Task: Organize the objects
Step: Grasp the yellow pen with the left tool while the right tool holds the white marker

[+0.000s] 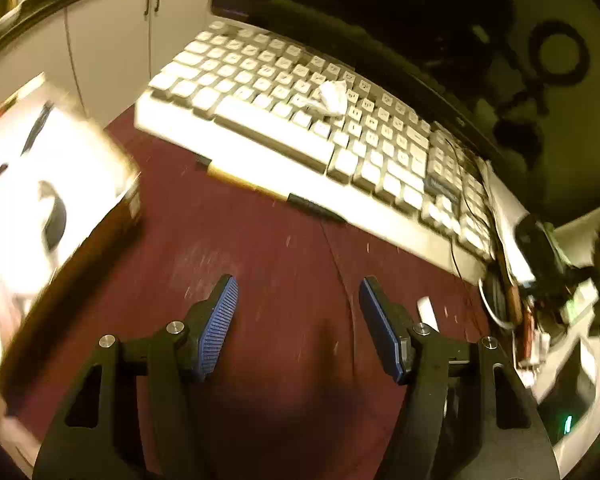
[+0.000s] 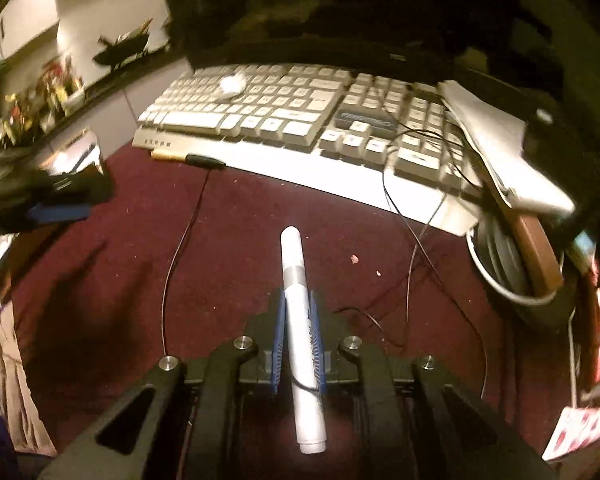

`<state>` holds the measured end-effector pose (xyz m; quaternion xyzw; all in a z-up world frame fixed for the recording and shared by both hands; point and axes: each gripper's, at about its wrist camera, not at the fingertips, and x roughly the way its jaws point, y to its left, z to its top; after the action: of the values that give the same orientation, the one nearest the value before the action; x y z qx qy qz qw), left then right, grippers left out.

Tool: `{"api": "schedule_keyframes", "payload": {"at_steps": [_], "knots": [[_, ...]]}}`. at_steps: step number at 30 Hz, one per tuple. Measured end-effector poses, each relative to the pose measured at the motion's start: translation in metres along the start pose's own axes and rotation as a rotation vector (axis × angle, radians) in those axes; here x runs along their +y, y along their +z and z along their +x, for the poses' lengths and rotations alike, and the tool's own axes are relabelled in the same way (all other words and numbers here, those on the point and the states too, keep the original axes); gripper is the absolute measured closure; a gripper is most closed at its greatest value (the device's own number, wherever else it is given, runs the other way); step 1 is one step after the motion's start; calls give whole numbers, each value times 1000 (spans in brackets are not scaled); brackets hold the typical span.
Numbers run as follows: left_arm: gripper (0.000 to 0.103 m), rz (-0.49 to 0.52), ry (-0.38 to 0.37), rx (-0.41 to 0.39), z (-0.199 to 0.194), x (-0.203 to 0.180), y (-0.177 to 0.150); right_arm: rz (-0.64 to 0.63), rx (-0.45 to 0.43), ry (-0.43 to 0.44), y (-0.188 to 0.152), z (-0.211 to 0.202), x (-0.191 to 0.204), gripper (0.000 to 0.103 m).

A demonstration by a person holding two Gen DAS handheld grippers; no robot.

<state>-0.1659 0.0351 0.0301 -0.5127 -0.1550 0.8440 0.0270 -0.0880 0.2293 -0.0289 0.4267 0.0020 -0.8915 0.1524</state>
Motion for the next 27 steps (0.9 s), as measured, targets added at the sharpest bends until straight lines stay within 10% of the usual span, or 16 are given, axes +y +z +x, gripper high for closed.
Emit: {"api": "schedule_keyframes", "payload": {"at_steps": [13, 16, 27], "knots": [[40, -41, 262, 82, 70, -13, 63, -48, -3, -58, -7, -4, 10, 92], [67, 12, 222, 53, 69, -17, 57, -56, 3, -69, -8, -4, 11, 91], [84, 216, 252, 86, 42, 16, 8, -69, 1, -85, -8, -1, 13, 91]]}}
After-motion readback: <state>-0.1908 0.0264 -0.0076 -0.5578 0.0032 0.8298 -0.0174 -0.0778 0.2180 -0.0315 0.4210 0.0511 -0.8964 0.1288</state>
